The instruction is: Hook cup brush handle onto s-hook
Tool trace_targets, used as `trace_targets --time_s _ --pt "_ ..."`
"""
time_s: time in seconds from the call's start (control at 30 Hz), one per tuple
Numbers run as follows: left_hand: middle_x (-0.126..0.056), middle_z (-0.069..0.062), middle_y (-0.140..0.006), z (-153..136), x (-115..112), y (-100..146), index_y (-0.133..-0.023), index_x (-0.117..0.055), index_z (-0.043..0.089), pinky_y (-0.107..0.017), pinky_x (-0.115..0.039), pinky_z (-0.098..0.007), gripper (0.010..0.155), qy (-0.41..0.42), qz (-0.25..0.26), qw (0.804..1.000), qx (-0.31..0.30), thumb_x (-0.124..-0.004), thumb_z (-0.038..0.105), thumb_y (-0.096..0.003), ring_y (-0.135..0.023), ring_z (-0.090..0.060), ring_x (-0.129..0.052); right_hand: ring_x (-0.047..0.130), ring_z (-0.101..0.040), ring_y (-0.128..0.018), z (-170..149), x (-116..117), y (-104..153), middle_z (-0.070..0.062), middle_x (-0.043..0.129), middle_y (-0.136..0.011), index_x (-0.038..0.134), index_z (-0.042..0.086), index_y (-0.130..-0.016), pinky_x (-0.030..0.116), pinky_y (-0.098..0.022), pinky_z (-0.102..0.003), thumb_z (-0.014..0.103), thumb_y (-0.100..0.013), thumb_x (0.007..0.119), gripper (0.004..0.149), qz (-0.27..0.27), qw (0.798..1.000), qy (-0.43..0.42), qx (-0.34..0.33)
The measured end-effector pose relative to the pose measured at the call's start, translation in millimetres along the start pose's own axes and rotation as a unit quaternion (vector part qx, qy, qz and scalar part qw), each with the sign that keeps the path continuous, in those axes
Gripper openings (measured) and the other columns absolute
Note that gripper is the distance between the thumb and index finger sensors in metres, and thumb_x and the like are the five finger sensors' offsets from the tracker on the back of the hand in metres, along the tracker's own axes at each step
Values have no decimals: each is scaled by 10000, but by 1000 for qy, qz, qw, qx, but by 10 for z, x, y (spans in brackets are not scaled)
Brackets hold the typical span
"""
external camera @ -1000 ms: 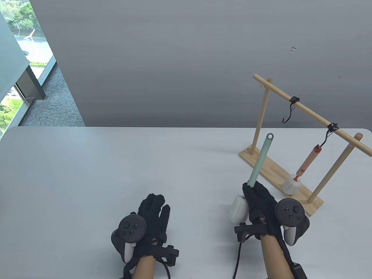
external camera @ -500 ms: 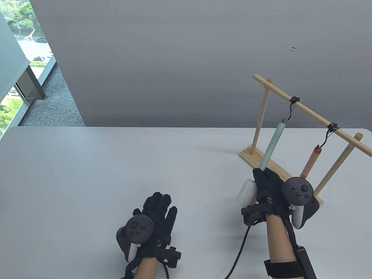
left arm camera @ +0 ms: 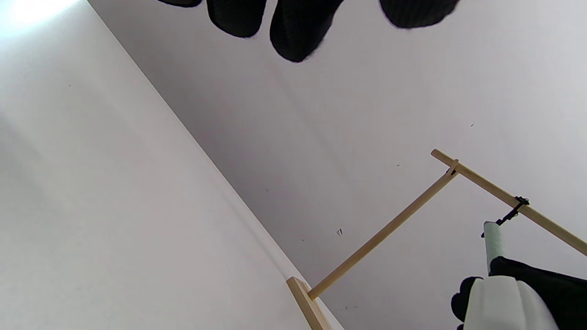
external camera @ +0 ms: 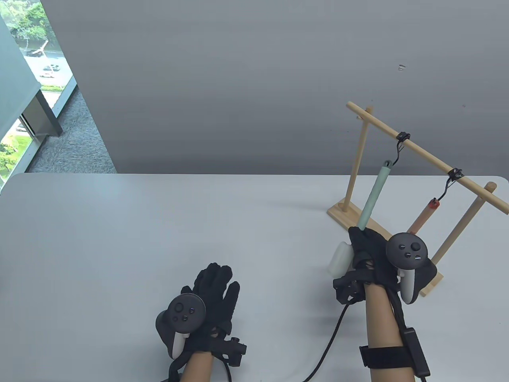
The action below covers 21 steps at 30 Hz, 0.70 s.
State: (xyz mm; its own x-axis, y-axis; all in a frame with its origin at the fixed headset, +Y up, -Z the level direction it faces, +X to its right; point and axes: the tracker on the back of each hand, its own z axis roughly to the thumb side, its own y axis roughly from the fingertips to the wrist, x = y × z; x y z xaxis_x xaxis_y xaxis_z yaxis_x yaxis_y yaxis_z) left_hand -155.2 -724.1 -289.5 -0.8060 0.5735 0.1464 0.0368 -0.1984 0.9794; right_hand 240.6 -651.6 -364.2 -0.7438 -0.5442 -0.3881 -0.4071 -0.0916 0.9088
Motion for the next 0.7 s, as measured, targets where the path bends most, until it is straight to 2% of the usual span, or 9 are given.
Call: trace_targets --time_s 0.53,0.7 --pt "-592 -207 -1110 -76 11 26 -990 -706 201 -618 -198 -758 642 -10 -10 1000 22 -636 558 -462 -1032 -535 -520 688 -583 -845 -331 -38 105 -293 747 -925 850 -66 -806 449 -584 -709 300 -537 745 467 -18 1000 -9 8" --pt "-595 -200 -1110 -61 -16 32 -990 -707 202 -618 -199 -758 641 -22 -18 999 16 -636 559 -461 -1031 -533 -523 699 -580 -839 -354 -44 184 -289 760 -916 861 -59 -794 456 -579 -709 292 -534 744 453 -21 1000 -14 -7"
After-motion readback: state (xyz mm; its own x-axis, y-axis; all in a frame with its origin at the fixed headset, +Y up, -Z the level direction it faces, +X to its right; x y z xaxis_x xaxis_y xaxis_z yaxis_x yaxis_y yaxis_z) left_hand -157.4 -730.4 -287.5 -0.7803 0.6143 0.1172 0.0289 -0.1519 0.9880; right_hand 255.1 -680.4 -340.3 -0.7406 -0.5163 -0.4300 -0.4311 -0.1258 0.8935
